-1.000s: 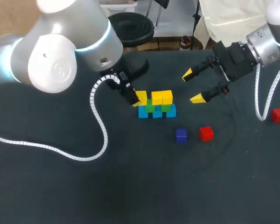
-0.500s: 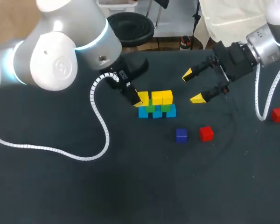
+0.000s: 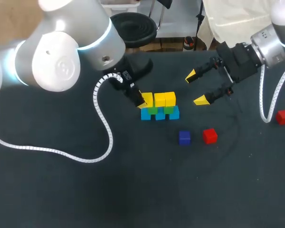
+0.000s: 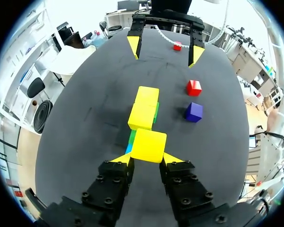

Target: Place the blue cubes, place green cubes on the blue cubes, place the yellow cubes on the green cubes, then place the red cubes on the yellow cubes, and place purple cube on the red cubes.

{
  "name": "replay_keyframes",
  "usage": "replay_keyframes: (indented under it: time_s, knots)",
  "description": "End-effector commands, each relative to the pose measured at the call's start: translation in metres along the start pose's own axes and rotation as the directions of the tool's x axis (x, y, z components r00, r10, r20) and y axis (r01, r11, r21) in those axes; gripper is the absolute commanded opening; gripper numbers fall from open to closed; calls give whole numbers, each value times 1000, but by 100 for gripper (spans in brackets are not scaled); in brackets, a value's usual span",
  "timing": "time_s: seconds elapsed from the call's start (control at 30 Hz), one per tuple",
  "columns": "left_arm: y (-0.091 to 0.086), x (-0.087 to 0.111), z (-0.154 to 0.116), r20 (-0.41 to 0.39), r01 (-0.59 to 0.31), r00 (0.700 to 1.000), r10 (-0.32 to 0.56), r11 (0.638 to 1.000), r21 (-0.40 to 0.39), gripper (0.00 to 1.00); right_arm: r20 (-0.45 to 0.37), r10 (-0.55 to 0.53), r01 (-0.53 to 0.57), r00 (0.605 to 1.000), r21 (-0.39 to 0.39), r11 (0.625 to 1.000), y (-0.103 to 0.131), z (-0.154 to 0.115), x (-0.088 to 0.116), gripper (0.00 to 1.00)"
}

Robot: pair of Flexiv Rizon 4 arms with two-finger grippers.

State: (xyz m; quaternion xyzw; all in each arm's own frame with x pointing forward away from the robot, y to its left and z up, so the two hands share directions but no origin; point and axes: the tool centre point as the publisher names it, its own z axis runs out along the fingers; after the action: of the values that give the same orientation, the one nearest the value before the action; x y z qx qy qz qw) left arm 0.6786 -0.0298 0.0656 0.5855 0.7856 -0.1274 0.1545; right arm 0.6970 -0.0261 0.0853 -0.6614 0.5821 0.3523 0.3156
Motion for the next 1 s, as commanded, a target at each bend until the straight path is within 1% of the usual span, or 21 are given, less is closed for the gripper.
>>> replay_keyframes:
  time_s: [0.03, 0.5, 1.0]
  knots:
    - [-1, -1, 2, -2, 0, 1000, 0, 1000, 4, 0, 1, -1, 1, 1000, 1, 1000, 0, 0, 0, 100]
    - [-5, -4, 4, -4, 4, 1000, -3, 1000, 15, 0, 1, -1, 1, 1000, 1, 1000, 0, 0, 0, 100]
    - [-7, -8, 6, -15, 22, 1000, -22, 1000, 0, 0, 1, -1, 1, 1000, 1, 1000, 0, 0, 0, 100]
